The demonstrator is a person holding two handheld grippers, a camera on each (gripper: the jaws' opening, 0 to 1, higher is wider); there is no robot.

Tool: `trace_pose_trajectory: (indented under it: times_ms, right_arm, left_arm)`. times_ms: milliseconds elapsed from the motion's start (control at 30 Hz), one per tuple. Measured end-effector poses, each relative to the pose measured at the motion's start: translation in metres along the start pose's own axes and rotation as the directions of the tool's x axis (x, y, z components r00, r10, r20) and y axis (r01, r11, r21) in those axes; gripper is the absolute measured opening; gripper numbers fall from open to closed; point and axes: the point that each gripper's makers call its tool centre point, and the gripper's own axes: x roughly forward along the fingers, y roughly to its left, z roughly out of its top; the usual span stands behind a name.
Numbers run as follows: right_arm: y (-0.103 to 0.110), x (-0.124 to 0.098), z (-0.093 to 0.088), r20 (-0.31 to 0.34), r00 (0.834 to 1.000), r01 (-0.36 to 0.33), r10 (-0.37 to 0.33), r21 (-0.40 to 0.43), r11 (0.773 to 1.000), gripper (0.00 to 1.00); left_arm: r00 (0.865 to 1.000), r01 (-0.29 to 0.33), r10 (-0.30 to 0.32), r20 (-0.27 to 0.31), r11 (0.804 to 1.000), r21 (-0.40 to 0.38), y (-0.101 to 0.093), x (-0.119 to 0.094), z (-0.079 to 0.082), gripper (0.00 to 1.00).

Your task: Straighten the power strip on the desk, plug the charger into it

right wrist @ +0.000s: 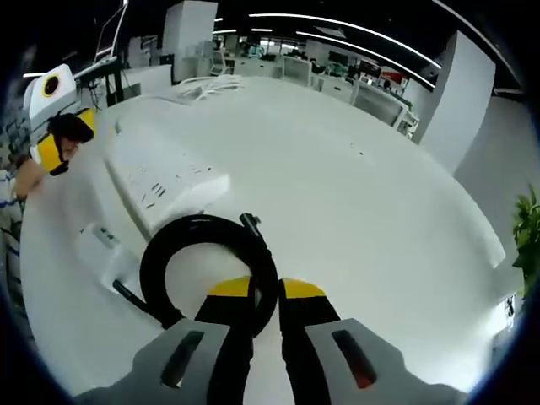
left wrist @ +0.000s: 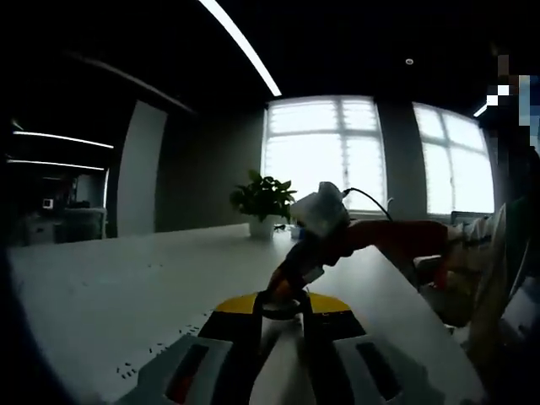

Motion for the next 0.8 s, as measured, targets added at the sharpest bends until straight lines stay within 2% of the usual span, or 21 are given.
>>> trace_pose_trajectory:
  times_ms: [200, 267, 333, 367, 467, 600, 733, 800]
  right_arm:
    - [-0.002, 0.001, 0.001, -0.024, 1.0, 0.01, -0.011, -0.029, 1.0, 0.09]
    - [-0.002, 0.0, 0.002, -0.03, 0.999, 0.038, -0.041, -0.091, 0.995, 0.07]
    - [0.003, -0.001, 0.003, -0.031, 0.999, 0.038, -0.043, -0.141, 0.989, 0.06]
    - [0.002, -0.002, 0.006, -0.019, 0.997, 0.066, -0.07, -0.168, 0.984, 0.06]
    - [0.003, -0.013, 0.021, 0.08, 0.989, 0.142, -0.127, -0.227, 0.964, 0.05]
    - [0.007, -0.031, 0.036, 0.174, 0.965, 0.243, -0.197, -0.298, 0.923, 0.04]
    - [0.012, -0.053, 0.055, 0.309, 0.917, 0.347, -0.252, -0.305, 0.887, 0.04]
    - [0.015, -0.062, 0.063, 0.357, 0.894, 0.386, -0.27, -0.312, 0.868, 0.04]
  left_arm:
    - [1.0, -0.003, 0.003, 0.009, 1.0, -0.005, 0.002, -0.001, 0.003, 0.19]
    - [1.0, -0.003, 0.003, 0.007, 1.0, -0.003, 0.001, -0.001, 0.003, 0.19]
    - [1.0, -0.003, 0.003, 0.005, 1.0, 0.0, 0.001, -0.001, 0.003, 0.19]
    - [1.0, -0.006, 0.006, 0.001, 1.0, 0.005, 0.001, 0.0, 0.003, 0.19]
    - [1.0, -0.018, 0.018, -0.003, 1.0, 0.0, 0.006, 0.0, 0.001, 0.19]
    - [0.999, -0.033, 0.033, -0.005, 0.999, -0.019, 0.012, -0.001, 0.0, 0.2]
    - [0.999, -0.04, 0.04, -0.001, 0.999, -0.036, 0.015, -0.002, 0.001, 0.21]
    - [0.999, -0.041, 0.041, 0.003, 0.998, -0.041, 0.015, -0.002, 0.002, 0.21]
